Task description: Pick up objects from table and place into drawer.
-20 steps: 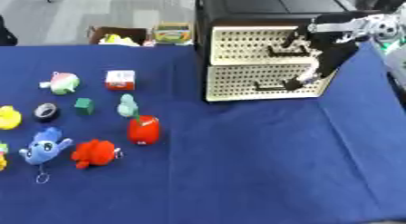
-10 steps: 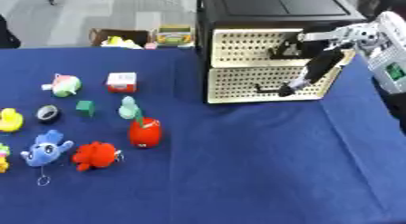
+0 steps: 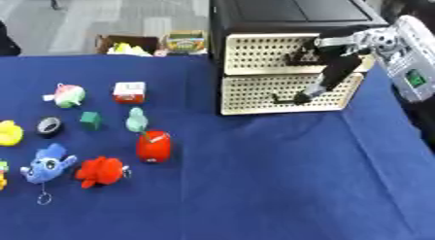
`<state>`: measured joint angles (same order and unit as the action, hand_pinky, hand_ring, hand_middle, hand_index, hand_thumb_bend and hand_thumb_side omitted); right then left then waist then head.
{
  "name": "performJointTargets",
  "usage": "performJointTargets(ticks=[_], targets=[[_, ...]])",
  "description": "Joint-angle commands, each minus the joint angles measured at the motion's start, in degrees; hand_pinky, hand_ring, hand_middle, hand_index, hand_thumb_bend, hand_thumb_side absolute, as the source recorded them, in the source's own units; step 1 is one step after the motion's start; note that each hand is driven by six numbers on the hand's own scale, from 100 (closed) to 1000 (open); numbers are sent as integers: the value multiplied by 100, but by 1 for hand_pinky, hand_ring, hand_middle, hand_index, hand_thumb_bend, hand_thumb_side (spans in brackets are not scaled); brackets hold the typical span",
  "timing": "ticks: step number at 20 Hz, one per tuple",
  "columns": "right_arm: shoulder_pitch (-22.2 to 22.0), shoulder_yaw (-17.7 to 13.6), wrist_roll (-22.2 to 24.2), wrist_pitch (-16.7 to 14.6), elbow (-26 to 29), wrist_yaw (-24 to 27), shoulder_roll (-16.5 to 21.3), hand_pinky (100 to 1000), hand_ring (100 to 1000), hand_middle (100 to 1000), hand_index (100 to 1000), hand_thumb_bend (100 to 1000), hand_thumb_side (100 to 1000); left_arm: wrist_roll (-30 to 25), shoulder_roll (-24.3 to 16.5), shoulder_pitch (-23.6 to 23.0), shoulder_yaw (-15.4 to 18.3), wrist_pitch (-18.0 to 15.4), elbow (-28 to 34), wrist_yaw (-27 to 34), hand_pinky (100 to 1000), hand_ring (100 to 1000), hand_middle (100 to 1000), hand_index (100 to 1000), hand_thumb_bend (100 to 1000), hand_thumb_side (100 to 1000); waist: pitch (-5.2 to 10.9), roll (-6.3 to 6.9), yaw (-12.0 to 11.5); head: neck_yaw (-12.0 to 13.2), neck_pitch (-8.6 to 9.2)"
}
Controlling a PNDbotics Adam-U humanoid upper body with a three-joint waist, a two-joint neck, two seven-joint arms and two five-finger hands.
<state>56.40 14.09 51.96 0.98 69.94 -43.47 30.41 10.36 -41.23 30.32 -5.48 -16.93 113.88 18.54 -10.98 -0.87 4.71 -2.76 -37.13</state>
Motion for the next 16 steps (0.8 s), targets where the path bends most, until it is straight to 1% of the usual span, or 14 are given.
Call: performJointTargets(ticks=[1, 7, 10, 11, 16], targets=[[67, -25, 1, 39, -11, -45, 59, 100, 160, 100, 863, 680, 519, -10, -105, 77, 36, 5, 71, 7, 630, 843, 690, 814, 100, 750, 64, 16, 8, -23, 77], [23, -15, 1, 41, 0, -26, 87, 100, 159, 100, 826, 674, 519, -20, -112, 80, 34, 12, 71, 40, 631, 844, 691, 814, 100, 753, 69, 16, 14, -25, 97], [31, -16, 1, 49, 23, 6, 99, 100, 154, 100, 754, 662, 542, -22, -119, 92, 42, 14, 71, 68, 631, 845, 692, 814, 100, 754, 70, 12, 20, -30, 106], [37, -15, 1, 54, 36, 19, 103, 100, 153, 100, 743, 660, 545, -23, -119, 93, 43, 17, 71, 75, 631, 845, 692, 814, 100, 754, 69, 9, 24, -28, 110], [24, -33, 1, 89, 111, 49, 142, 100, 149, 100, 727, 644, 562, -27, -121, 78, 49, 28, 71, 83, 631, 845, 692, 813, 100, 756, 68, 0, 29, -24, 109]])
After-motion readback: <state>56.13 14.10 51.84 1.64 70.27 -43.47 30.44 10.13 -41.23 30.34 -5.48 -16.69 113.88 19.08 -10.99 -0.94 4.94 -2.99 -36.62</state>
